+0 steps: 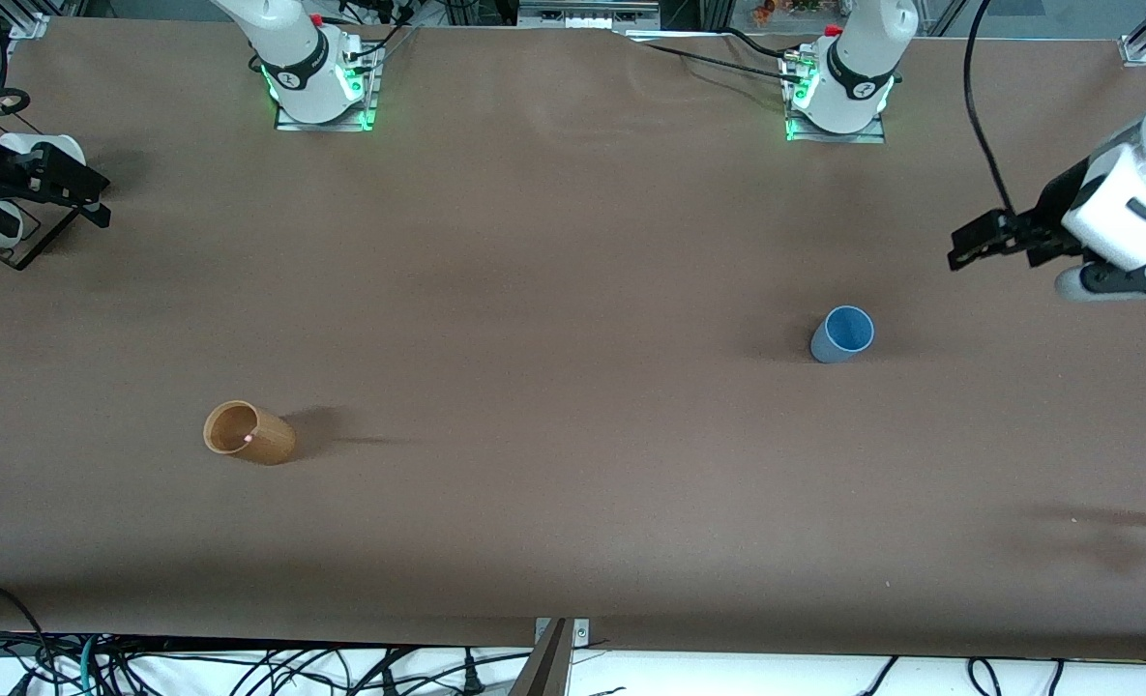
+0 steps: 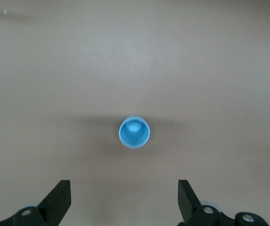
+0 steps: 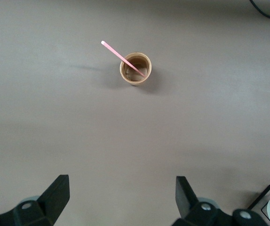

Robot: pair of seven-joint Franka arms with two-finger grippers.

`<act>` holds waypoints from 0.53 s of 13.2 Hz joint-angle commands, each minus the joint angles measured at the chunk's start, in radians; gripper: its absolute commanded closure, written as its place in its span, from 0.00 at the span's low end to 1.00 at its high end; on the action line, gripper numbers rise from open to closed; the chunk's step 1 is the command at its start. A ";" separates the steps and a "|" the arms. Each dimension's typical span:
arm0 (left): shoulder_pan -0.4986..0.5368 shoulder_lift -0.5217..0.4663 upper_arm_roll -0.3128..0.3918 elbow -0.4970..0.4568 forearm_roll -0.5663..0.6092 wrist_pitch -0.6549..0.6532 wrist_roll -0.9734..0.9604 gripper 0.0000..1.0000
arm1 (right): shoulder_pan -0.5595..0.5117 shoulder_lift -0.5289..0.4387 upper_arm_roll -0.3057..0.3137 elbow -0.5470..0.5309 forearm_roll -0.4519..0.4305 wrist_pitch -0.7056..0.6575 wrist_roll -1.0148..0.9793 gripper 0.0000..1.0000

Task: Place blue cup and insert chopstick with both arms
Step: 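Move the left gripper down over the blue cup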

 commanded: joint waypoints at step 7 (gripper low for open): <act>-0.039 0.276 -0.016 0.014 0.065 0.189 -0.002 0.00 | -0.013 0.009 -0.032 0.022 0.005 -0.036 0.009 0.00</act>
